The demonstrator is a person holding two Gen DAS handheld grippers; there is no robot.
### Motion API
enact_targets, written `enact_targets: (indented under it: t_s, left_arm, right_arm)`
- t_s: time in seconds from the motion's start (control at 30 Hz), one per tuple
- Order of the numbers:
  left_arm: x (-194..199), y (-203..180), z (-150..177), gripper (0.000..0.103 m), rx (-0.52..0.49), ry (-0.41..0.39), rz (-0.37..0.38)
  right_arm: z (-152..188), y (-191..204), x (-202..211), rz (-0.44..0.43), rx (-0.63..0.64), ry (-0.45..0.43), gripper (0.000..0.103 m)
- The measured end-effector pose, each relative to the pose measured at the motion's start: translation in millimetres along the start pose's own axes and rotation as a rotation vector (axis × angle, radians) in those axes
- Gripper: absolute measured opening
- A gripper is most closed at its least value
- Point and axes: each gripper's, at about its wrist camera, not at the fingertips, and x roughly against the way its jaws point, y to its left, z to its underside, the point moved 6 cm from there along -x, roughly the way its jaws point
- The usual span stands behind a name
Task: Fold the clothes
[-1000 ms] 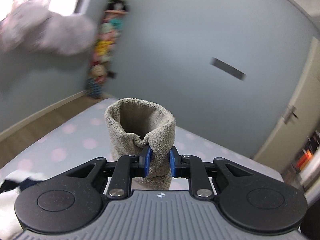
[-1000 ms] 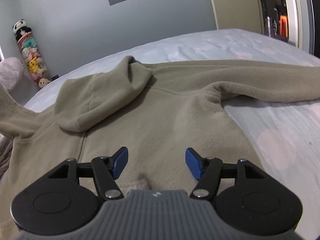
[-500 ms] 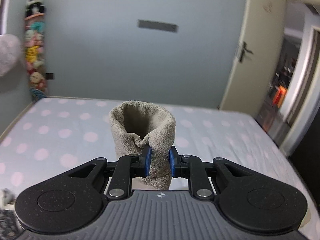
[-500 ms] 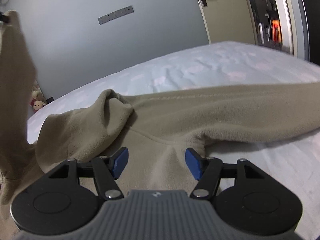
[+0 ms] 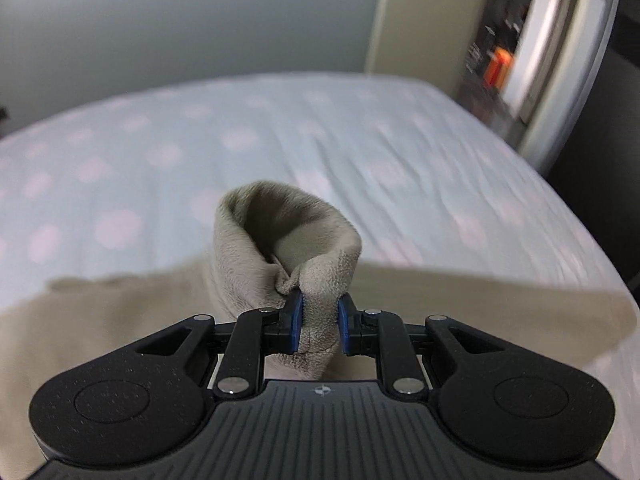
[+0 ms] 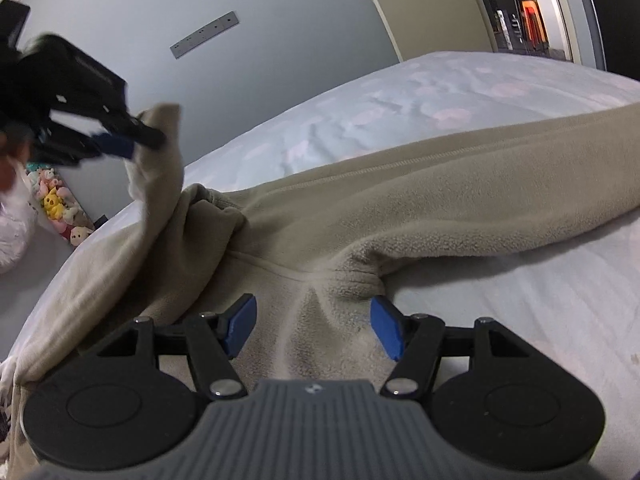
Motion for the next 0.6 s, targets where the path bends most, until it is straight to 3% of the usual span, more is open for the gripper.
enact_targets:
  t_s: [0.17,0.3,0.43,0.5,0.6]
  left_arm:
    - [1,-7,6,0.02,-0.003,0.058,0.139]
    - [30,-6,8,0.025,-0.08,0.038,0.143]
    - [58,19,12,0.037,-0.129,-0.006,0.078]
    - [75,45,19,0.047,-0.165,-0.037,0.0]
    - [97,92,37,0.047,-0.175,-0.039,-0.135]
  right_arm:
    - [2,-4,-3,-0.001,-0.015,0.013,0.067]
    - [4,-2,-3,-0.003,-0.007,0.019,0.067]
    - [5,-2,0,-0.003,-0.01,0.02,0.067]
    - [5,0,1,-0.006,-0.004,0.017,0.067]
    - [9,7,0,-0.012,0.019,0.024,0.067]
